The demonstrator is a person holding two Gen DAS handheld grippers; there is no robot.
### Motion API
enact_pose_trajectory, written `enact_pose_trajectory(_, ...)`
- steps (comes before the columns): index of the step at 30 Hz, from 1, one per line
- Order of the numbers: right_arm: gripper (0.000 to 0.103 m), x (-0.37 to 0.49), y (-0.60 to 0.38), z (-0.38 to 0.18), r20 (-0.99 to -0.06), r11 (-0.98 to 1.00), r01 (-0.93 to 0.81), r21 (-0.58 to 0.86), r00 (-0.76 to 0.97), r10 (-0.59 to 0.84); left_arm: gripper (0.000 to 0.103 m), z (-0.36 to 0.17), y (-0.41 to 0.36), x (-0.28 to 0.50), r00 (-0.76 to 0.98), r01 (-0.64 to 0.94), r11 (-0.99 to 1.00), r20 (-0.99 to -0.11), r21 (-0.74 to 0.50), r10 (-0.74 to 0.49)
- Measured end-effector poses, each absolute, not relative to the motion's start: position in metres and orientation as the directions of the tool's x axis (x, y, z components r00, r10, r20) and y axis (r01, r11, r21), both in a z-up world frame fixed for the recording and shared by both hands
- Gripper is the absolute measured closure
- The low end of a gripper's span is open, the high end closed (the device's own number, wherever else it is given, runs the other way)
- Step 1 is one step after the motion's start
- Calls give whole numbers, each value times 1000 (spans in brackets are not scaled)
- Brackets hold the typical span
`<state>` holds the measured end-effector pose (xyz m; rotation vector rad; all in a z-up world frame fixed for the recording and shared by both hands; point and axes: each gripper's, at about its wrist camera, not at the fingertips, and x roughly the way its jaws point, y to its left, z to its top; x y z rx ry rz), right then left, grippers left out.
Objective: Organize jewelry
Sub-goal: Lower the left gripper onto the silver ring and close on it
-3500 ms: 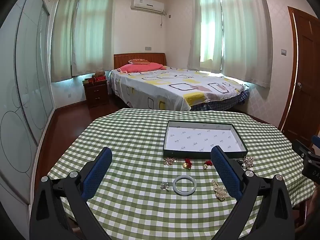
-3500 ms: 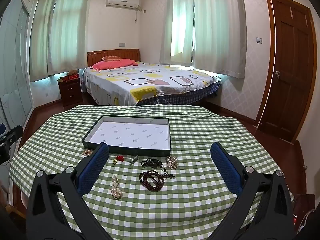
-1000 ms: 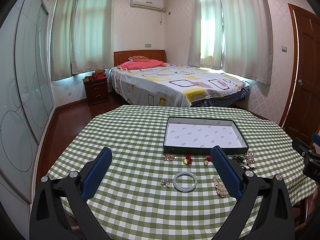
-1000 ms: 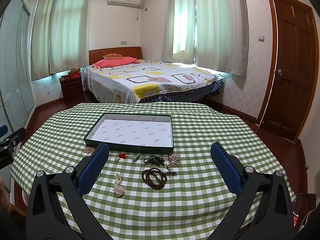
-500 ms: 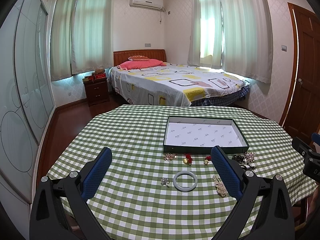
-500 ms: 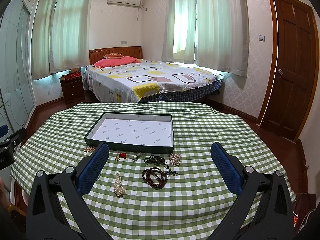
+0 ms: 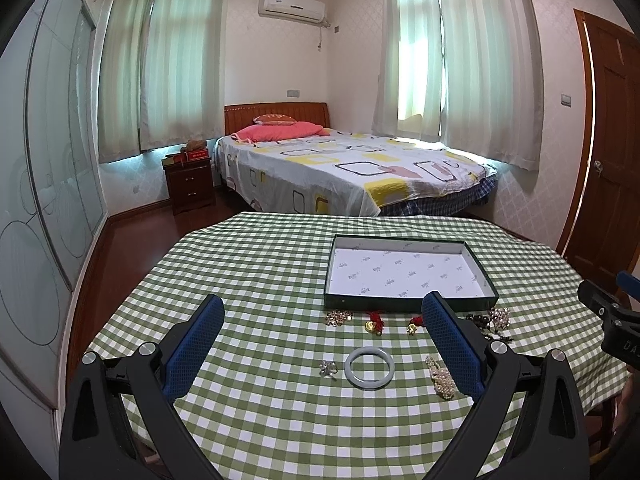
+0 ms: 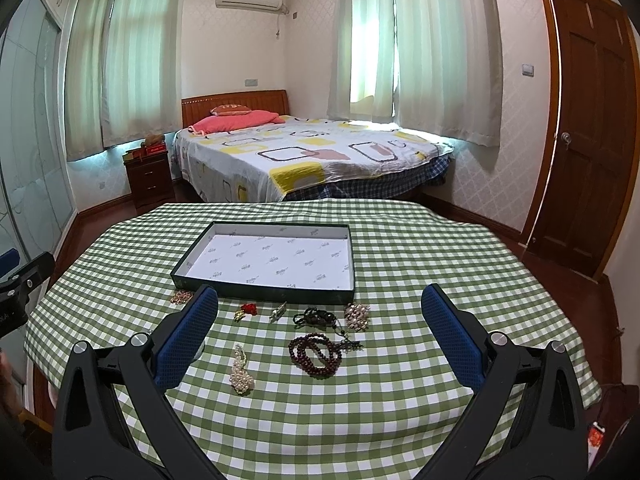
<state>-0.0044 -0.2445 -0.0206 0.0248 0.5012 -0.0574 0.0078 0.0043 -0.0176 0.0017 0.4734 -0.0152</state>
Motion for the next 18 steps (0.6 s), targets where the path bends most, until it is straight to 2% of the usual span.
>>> enact_pose_trajectory(10, 4, 34, -258, -75, -580, 996, 67, 62, 814, -19, 7, -69, 12, 43, 815, 15, 1000, -580, -6, -16)
enact_pose_trajectory(14, 4, 52, -266, -105, -636, 994, 84, 75, 771, -18, 7, -95, 16, 58, 768, 21, 999, -639, -47, -46)
enact_pose_trajectory(18, 4, 64, -270, -129, -670, 993, 87, 74, 742, -15, 8, -117, 14, 74, 732, 28, 999, -680, -28, -40)
